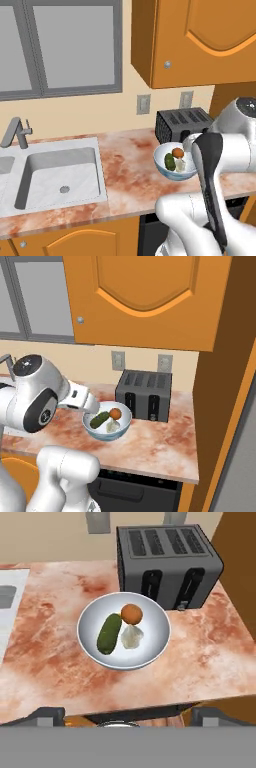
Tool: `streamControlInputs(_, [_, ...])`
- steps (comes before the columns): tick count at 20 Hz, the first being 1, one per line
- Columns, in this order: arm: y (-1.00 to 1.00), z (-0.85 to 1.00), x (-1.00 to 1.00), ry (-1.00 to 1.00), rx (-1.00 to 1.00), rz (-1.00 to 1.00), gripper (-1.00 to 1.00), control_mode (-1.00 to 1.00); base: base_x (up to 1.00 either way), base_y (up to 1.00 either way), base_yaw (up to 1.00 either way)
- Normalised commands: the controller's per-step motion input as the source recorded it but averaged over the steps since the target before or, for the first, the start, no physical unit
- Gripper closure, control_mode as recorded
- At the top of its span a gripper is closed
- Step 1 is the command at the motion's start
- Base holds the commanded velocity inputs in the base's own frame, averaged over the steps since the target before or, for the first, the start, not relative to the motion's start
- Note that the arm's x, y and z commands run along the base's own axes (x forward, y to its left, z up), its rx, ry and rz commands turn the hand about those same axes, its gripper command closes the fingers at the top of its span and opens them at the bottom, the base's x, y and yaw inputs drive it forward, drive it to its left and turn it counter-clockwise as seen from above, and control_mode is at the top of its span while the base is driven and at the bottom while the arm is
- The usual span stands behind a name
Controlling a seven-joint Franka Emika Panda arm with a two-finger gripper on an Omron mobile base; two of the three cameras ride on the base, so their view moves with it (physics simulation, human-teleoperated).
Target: Take the garlic, cucumber, and tangerine from the freezer and place them in the bowl on the counter.
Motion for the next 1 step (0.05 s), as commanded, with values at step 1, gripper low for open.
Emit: streamControlInputs(1, [0.0, 0.54, -0.23, -0.07, 0.0, 0.0, -1.0, -1.0, 0.0, 0.0, 0.0])
